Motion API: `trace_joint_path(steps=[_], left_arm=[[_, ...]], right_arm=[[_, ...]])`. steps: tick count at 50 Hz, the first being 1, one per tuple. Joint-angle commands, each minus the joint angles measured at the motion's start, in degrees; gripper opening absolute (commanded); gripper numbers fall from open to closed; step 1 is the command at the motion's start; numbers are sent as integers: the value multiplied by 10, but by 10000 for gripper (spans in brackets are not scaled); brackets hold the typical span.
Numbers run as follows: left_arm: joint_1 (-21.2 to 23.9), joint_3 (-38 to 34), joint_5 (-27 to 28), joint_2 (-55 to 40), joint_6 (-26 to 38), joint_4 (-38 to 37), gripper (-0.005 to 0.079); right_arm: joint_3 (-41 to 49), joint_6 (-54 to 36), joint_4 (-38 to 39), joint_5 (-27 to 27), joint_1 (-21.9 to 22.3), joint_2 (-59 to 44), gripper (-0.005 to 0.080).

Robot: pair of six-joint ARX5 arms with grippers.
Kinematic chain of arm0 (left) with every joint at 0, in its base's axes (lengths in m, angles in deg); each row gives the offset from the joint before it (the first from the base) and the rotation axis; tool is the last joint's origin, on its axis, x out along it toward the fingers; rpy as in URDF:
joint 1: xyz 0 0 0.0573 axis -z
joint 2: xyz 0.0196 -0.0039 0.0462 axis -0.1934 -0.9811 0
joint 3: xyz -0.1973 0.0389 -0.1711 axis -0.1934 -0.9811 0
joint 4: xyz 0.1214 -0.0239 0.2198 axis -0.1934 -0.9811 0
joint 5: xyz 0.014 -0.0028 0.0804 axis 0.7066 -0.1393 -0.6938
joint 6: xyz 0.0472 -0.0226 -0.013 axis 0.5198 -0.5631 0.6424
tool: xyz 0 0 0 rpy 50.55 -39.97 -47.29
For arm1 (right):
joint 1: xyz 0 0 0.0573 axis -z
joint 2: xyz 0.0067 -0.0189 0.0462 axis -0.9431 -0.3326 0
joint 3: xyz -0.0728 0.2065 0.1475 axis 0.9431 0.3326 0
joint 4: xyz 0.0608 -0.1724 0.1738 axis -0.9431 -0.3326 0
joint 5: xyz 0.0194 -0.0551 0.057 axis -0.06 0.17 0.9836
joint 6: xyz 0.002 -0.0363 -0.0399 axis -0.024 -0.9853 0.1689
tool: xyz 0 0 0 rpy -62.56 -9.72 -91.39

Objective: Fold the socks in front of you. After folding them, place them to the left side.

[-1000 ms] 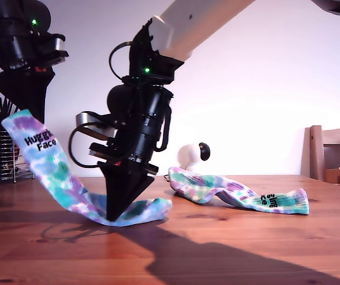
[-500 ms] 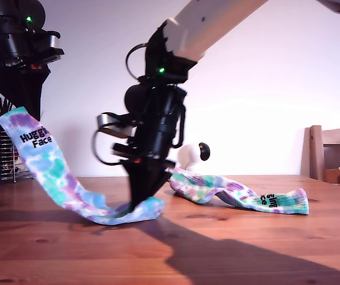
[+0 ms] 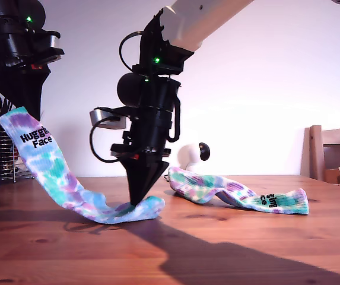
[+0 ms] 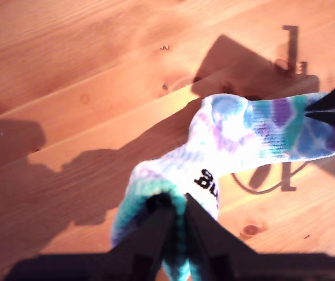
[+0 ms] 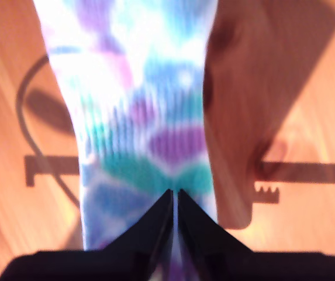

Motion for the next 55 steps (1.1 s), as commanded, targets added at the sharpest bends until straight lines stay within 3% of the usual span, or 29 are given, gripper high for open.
trace_joint_path(steps=[1, 11, 38, 44, 55], left_arm=[[-3, 3, 3, -1, 3, -2, -19], [-7, 3, 3, -1, 4, -12, -19], [-17, 3, 3, 0, 6, -19, -19], [-17, 3, 23, 0, 6, -19, -19], [-15, 3, 37, 0, 6, -20, -19]], right_arm=[[32, -8, -2, -7, -3, 4, -12], [56, -13, 16, -19, -10, 4, -12], [59, -13, 103, 9, -53, 1, -12], [59, -7, 135, 8, -58, 0, -12], [59, -1, 125, -3, -59, 0, -12]])
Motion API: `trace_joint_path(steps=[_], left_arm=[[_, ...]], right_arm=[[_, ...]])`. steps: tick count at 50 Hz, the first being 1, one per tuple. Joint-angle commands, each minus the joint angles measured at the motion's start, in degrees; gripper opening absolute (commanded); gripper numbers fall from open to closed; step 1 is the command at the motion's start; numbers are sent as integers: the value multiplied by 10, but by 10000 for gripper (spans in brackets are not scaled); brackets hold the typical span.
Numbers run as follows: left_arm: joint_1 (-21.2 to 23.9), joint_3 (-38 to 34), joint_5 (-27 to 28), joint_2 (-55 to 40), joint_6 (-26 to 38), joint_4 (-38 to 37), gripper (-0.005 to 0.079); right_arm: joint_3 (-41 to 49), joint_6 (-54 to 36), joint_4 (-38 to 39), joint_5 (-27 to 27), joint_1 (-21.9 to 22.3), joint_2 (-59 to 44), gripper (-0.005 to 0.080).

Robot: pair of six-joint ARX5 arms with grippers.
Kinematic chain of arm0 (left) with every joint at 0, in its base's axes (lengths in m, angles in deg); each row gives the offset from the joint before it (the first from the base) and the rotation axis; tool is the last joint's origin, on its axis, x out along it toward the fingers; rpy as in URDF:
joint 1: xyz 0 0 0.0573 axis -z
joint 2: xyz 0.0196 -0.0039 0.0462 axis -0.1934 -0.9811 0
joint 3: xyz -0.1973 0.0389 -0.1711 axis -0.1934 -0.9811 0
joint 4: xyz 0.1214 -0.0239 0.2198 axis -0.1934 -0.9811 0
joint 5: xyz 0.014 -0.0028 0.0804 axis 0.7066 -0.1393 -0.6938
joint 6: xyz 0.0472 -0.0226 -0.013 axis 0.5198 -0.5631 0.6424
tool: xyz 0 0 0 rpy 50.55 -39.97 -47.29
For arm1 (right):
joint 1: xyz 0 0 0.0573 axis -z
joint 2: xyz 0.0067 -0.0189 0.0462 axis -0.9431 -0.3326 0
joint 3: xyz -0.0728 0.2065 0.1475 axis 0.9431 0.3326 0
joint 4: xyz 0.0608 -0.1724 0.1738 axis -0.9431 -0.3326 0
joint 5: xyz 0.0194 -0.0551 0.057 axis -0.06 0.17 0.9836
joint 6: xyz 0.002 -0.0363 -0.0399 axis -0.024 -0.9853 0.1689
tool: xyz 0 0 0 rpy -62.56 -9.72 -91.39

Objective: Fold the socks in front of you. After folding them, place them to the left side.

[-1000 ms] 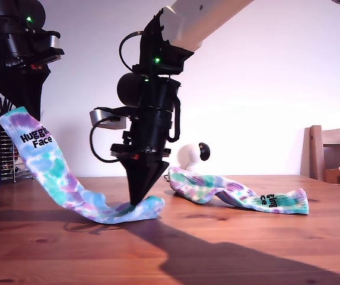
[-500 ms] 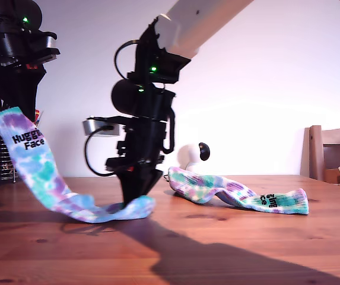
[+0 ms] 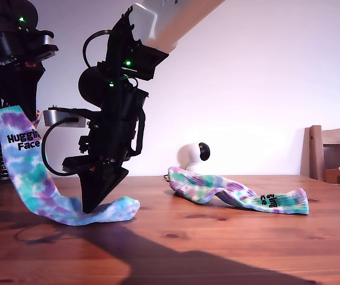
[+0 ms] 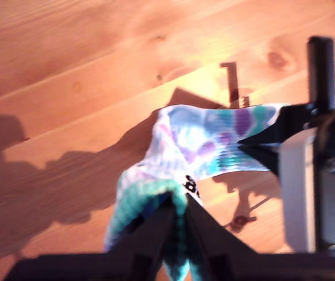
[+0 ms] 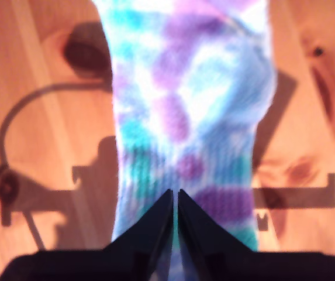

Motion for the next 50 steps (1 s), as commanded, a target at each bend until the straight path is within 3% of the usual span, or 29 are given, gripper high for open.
trace_joint_path(steps=[1, 14, 24, 35, 50], left_arm=[[1, 3, 4, 0, 2, -2, -19], [7, 3, 4, 0, 2, 0, -19], [23, 3, 5, 0, 2, 0, -19], [57, 3, 9, 0, -15, 14, -19], [105, 3, 10, -2, -54, 57, -19]], right_arm=[[15, 6, 0, -5, 1, -5, -12], [-49, 24, -45, -11, 15, 1, -12], [-85, 20, -126, -9, 31, 11, -12], [-88, -12, -228, -10, 83, 12, -12], [-88, -18, -261, -13, 164, 15, -12]])
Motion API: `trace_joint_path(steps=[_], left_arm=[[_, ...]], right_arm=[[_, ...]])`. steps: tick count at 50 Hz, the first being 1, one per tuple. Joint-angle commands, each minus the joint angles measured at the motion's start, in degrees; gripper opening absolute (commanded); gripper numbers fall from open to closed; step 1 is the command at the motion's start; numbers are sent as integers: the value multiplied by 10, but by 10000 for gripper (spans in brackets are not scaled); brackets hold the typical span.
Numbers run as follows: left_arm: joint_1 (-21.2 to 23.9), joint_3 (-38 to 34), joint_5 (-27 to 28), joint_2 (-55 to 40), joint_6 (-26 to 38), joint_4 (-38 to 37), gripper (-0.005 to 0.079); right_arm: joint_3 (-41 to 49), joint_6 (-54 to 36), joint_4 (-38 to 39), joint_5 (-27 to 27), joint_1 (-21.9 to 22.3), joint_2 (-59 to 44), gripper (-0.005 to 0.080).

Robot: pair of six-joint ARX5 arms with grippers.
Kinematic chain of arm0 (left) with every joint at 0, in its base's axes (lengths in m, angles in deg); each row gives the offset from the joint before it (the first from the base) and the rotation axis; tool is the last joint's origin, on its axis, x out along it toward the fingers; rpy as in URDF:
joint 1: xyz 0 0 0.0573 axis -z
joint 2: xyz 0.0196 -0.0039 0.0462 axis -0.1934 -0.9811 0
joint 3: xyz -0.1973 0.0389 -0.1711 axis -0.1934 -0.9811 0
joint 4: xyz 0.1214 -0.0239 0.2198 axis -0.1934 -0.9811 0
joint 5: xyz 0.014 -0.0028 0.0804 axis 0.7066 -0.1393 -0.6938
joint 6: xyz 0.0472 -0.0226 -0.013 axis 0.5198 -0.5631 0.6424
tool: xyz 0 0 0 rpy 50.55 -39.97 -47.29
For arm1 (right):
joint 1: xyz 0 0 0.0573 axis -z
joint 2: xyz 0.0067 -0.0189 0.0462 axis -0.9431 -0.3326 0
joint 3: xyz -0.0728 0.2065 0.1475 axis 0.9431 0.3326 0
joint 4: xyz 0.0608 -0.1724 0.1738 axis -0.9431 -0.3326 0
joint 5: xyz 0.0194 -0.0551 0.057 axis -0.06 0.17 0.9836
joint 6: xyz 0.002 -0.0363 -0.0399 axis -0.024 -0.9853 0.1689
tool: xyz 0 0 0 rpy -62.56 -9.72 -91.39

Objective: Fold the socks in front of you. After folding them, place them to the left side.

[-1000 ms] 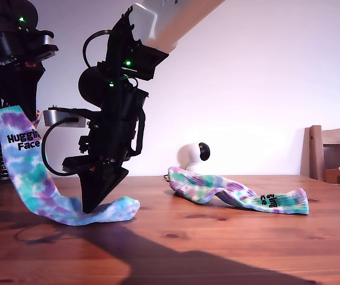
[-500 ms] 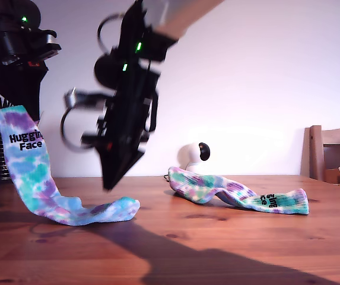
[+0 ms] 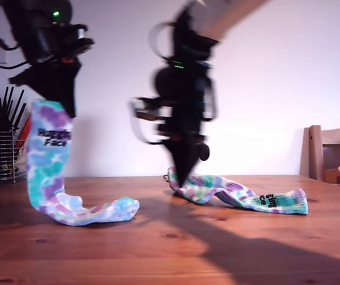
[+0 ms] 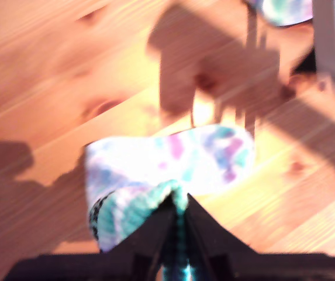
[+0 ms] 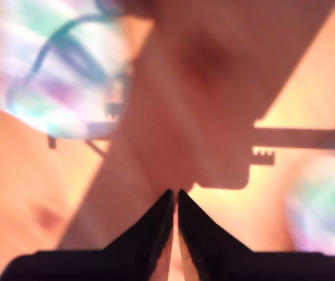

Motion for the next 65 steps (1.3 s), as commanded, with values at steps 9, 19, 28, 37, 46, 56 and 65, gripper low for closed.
trace_joint_path(steps=[9, 19, 28, 37, 46, 56, 65], left_arm=[[27, 3, 2, -3, -32, 50, -19], [44, 3, -3, -35, -36, 48, -19], [62, 3, -5, -49, -38, 63, -19], [79, 3, -5, -74, -38, 61, -19], [97, 3, -8, -93, -37, 65, -19], [108, 1, -13, -115, -22, 43, -19], [108, -2, -4, -115, -19, 42, -19]], right_arm=[[3, -10, -1, 6, 29, 26, -12], [3, -10, -1, 38, 51, 38, -12], [3, -11, 6, 40, 56, 38, -12], [3, -12, 9, 41, 57, 38, -12], [3, -12, 16, 41, 65, 38, -12], [3, -12, 17, 43, 76, 38, -12], [3, -12, 24, 49, 82, 38, -12]])
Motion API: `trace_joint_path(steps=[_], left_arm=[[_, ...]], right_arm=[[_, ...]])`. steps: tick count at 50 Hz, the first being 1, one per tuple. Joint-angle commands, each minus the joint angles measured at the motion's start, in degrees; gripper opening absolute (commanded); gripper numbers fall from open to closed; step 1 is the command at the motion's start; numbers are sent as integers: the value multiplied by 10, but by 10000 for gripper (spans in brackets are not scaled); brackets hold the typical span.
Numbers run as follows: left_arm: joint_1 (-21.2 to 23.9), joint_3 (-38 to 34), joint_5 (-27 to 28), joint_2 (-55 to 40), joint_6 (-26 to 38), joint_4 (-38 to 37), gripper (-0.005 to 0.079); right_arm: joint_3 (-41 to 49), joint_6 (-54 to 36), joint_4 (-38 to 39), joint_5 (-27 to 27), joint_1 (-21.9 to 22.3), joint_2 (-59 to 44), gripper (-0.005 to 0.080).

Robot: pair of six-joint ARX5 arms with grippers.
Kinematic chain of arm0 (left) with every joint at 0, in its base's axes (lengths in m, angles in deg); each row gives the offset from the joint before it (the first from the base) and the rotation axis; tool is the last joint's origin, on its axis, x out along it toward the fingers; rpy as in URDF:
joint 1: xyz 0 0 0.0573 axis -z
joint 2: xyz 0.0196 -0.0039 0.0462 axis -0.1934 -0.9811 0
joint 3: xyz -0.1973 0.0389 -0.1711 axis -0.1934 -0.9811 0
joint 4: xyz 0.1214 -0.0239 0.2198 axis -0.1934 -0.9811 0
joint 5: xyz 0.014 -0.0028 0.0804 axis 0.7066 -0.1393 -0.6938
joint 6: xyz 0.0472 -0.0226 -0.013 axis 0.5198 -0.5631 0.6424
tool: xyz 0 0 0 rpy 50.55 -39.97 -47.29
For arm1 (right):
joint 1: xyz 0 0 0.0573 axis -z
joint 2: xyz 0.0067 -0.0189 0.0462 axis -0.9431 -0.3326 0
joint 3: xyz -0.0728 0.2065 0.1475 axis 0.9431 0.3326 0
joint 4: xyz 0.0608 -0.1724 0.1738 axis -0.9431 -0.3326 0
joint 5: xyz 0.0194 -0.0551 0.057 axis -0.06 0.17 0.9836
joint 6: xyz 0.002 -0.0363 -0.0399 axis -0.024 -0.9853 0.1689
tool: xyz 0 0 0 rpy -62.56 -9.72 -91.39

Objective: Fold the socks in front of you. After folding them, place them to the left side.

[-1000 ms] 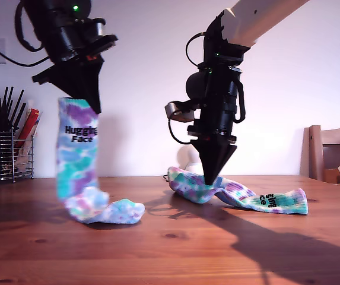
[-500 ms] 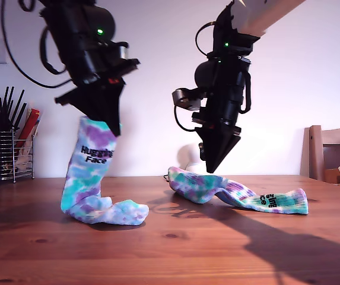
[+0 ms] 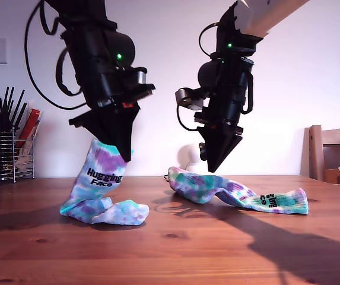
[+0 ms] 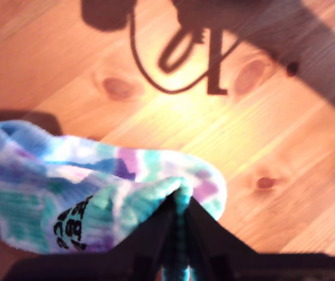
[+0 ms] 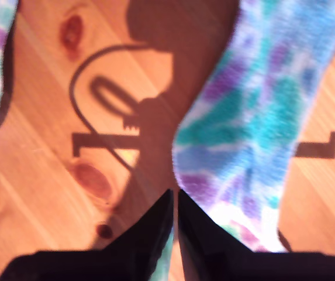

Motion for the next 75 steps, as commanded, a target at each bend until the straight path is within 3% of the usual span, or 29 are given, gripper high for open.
trace_joint_path(steps=[1, 36, 49, 60, 75], left_arm=[[3, -4, 4, -11, 7, -6, -19], [30, -98, 21, -12, 7, 61, -19], [34, -102, 42, -11, 7, 62, -7], [34, -102, 60, -11, 6, 60, 166], [34, -68, 101, -9, 0, 38, 186]], right_arm=[[3, -2, 4, 2, 3, 16, -12], [3, -1, 15, 7, 11, 16, -12], [3, 0, 19, 19, 11, 16, -12], [3, 0, 24, 20, 9, 16, -12], [3, 0, 30, 21, 10, 16, -12]])
